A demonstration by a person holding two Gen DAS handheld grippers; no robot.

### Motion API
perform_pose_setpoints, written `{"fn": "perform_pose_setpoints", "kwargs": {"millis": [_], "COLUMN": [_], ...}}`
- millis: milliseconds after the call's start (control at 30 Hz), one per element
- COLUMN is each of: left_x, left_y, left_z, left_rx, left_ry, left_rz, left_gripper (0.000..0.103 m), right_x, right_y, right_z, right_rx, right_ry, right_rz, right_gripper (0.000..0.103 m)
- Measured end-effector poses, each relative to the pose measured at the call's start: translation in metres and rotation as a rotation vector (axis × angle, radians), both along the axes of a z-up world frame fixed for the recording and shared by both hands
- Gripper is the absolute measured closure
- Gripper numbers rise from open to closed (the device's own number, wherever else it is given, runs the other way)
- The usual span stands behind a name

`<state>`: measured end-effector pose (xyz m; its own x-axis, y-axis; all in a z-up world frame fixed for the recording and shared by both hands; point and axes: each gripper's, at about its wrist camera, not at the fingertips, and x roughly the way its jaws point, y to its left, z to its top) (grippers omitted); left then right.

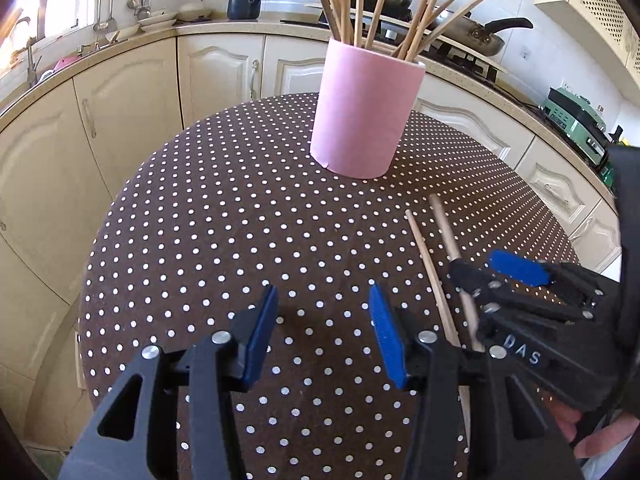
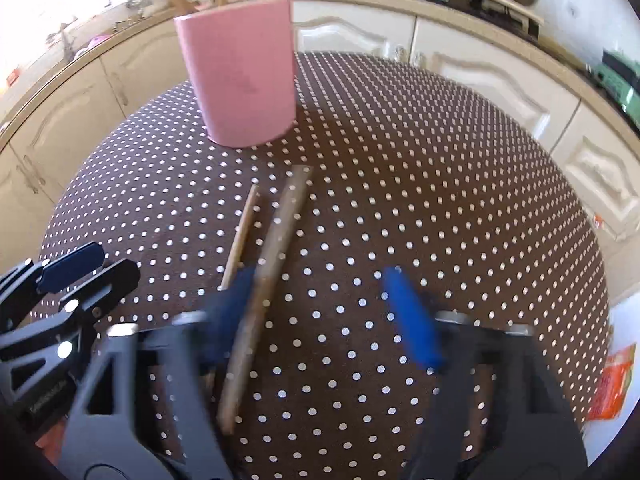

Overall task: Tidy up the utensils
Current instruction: 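Move both open grippers back down over the last loose chopsticks, then close the left gripper on a chopstick while the right gripper grasps another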

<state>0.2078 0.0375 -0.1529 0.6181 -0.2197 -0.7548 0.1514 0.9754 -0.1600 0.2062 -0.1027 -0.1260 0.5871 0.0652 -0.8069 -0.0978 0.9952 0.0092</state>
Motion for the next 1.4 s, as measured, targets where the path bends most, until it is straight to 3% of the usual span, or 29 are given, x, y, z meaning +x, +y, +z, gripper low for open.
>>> {"fn": "perform_pose_setpoints", "kwargs": {"millis": [33,133,333,767,1000,1033,1133,1400], "left_x": [0.001,0.002,0.003,0.012,0.028,0.031,0.036,0.040], "left_y": [-0.001,-0.006,-0.026,-0.069,-0.082,-0.083,-0.084,-0.076], "left_z": [0.000,0.003,0.007,0.001,-0.002,-0.002,-0.003,0.004], "left_rx": [0.005,0.019,0.022,0.072,0.097,0.103,0.070,0.042], "left_ry": [0.001,0.004,0.022,0.091,0.043,0.032,0.029,0.022], "left_rz": [0.001,0.002,-0.023,-0.037,0.036,0.040,0.013,0.010], "left_gripper": [0.055,0.055,0.055,0.055,0.055,0.057,0.095,0.097], "right_x": [-0.002,-0.015,-0.034,-0.041,-0.027,-0.025,-0.022,-0.023], "right_y": [0.003,0.004,-0.020,-0.069,-0.061,-0.062,-0.065,-0.073], "right_z": [0.001,0.001,0.001,0.002,0.003,0.002,0.000,0.018], "right_rx": [-0.009,0.012,0.152,0.251,0.215,0.224,0.276,0.326], "right_ry": [-0.001,-0.021,-0.003,0.000,-0.016,-0.020,-0.014,-0.090], "right_rz": [0.026,0.075,0.105,0.051,0.050,0.049,0.070,0.063], "right_gripper": [0.080,0.089,0.093,0.094,0.094,0.094,0.095,0.097]}}
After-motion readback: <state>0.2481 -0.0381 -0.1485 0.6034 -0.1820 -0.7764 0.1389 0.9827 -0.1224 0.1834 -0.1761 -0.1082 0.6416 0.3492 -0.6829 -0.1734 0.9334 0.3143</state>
